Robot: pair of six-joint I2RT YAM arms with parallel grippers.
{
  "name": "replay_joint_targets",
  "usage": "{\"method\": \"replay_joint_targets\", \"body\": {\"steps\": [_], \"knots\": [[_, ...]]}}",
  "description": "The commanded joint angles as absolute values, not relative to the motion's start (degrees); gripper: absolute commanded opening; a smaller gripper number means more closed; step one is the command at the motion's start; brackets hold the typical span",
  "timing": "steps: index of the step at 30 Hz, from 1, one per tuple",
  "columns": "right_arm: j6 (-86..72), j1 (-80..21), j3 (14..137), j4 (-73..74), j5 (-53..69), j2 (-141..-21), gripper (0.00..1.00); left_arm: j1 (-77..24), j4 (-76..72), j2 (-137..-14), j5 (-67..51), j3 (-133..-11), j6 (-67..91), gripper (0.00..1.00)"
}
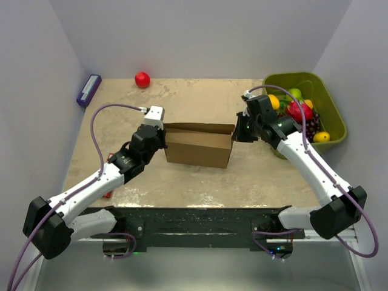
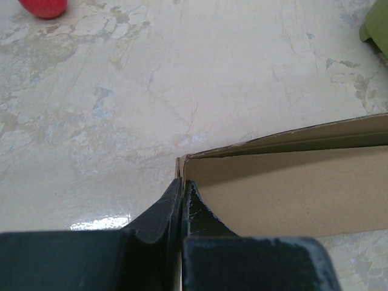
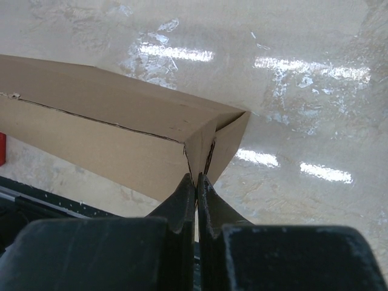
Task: Fold the paper box
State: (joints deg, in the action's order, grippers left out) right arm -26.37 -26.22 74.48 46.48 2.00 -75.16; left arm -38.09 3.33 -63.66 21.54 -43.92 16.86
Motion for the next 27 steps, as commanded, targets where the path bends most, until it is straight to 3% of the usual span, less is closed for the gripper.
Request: {"method": "replay_joint_targets", "body": {"steps": [1, 13, 25, 26, 27], "knots": [[-28.3, -26.5, 72.3, 43.2, 2.0, -73.0, 0.00, -39.4, 16.3, -66.8, 17.3, -41.3, 16.2, 0.00], [-30.8, -34.4, 68.6, 47.3, -8.5, -73.3, 0.00, -39.4, 16.3, -66.9, 17.2, -41.3, 16.3, 0.00], [-34.4, -38.4, 66.2, 48.0, -11.4, -73.0, 0.00, -39.4, 17.0, -66.5, 18.2, -41.7, 16.2, 0.00], [-34.5, -38.5, 66.9, 49.2, -11.9, -72.1, 0.02, -39.4, 17.1, -66.5, 18.2, -41.8, 16.1, 0.00], [-34.5, -38.4, 68.5, 49.6, -12.0, -71.5, 0.13, -39.4, 17.1, -66.4, 18.3, -41.9, 16.1, 0.00]]}}
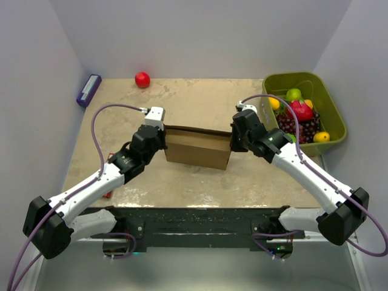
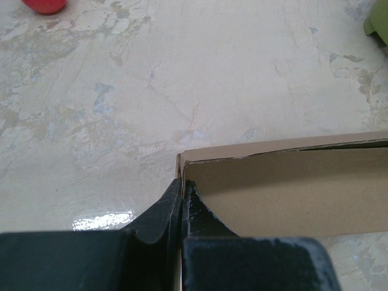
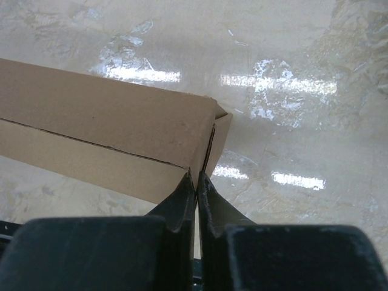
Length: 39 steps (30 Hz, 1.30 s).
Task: Fold the paper box
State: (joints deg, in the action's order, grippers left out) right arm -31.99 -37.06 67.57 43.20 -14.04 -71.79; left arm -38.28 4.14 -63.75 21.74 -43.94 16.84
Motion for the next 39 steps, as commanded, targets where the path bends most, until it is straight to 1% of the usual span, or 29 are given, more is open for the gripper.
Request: {"method": "replay_joint_targets", "body": {"steps": [1, 2, 3, 5, 6, 8, 9, 13, 16, 19, 25, 31, 32, 34, 38, 39], "knots": [[-34.7, -38.5, 69.1, 50.0, -12.0, -70.9, 0.21, -39.4, 17.1, -66.4, 18.2, -41.9, 16.0, 0.00], [-34.7, -38.5, 69.7, 50.5, -12.1, -69.8, 0.29, -39.4, 17.1, -66.4, 18.2, -41.9, 16.0, 0.00], [-34.9, -38.4, 70.9, 51.0, -12.4, -69.2, 0.44, -39.4, 17.1, -66.4, 18.2, -41.9, 16.0, 0.00], [-35.2, -38.4, 72.1, 51.2, -12.6, -67.9, 0.54, -39.4, 17.2, -66.4, 18.4, -41.9, 15.9, 0.00], [-35.6, -38.3, 73.3, 51.1, -12.7, -66.9, 0.62, -39.4, 17.2, -66.3, 18.4, -41.9, 15.9, 0.00], [-35.9, -37.6, 74.3, 50.6, -12.1, -66.1, 0.67, -39.4, 17.3, -66.4, 18.4, -41.9, 15.9, 0.00], [-36.3, -37.3, 75.1, 50.4, -12.0, -65.4, 0.72, -39.5, 17.3, -66.3, 18.5, -41.9, 15.9, 0.00], [-38.4, -34.2, 75.0, 46.2, -10.6, -62.6, 0.76, -39.4, 17.5, -66.3, 18.5, -41.9, 15.9, 0.00], [-41.0, -32.1, 73.0, 40.8, -11.9, -60.3, 0.81, -39.4, 17.5, -66.0, 18.5, -41.8, 15.9, 0.00], [-43.0, -32.1, 71.1, 36.5, -14.4, -60.0, 0.83, -39.5, 17.6, -65.9, 18.5, -41.7, 16.0, 0.00], [-44.9, -32.1, 67.5, 31.8, -15.6, -61.2, 0.82, -39.8, 17.1, -65.8, 18.0, -41.6, 16.0, 0.00], [-47.5, -32.1, 62.1, 29.4, -14.5, -60.8, 0.75, -40.0, 16.8, -65.7, 17.7, -41.5, 16.0, 0.00], [-48.1, -32.1, 60.8, 29.4, -14.4, -60.3, 0.71, -40.0, 16.9, -65.8, 17.7, -41.5, 15.9, 0.00], [-48.5, -32.1, 59.8, 29.0, -14.1, -59.9, 0.69, -40.1, 16.9, -65.9, 17.6, -41.5, 16.0, 0.00], [-50.1, -32.8, 57.2, 28.4, -14.3, -58.5, 0.60, -40.2, 16.6, -66.0, 17.6, -41.5, 16.0, 0.00], [-50.3, -33.1, 56.7, 28.2, -14.5, -58.1, 0.59, -40.2, 16.7, -66.1, 17.6, -41.6, 15.9, 0.00]]}}
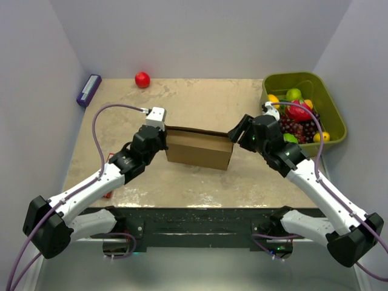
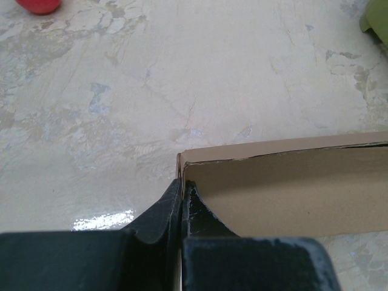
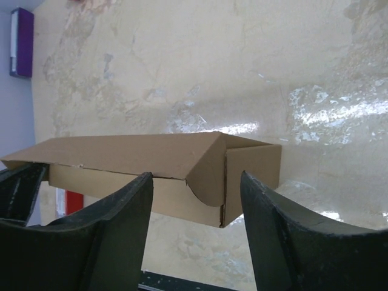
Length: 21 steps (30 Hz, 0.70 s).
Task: Fold the paper box
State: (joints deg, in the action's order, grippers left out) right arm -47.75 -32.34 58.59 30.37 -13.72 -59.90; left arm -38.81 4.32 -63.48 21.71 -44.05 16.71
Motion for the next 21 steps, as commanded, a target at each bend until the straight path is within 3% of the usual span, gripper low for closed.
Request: {"method": "replay_joint_targets", "body": {"steps": [1, 10, 16, 19, 21], "knots": [[-50.4, -33.3, 56.3, 27.9, -14.5, -58.1, 0.58, -40.3, 16.6, -66.2, 17.5, -41.6, 16.0, 0.00], [-52.6, -34.6, 52.2, 27.3, -15.5, -57.4, 0.45, -40.5, 16.6, -65.7, 17.0, -41.7, 15.9, 0.00], [-54.4, -35.1, 49.6, 27.2, -15.8, -55.4, 0.42, -40.5, 15.3, -63.8, 14.7, -41.7, 15.6, 0.00], [-54.9, -35.2, 49.2, 27.1, -16.8, -54.9, 0.41, -40.5, 14.6, -62.9, 12.6, -41.9, 15.5, 0.19], [-55.0, -35.2, 49.4, 27.0, -17.3, -54.7, 0.41, -40.5, 14.3, -62.6, 11.7, -42.1, 15.3, 0.23]]}}
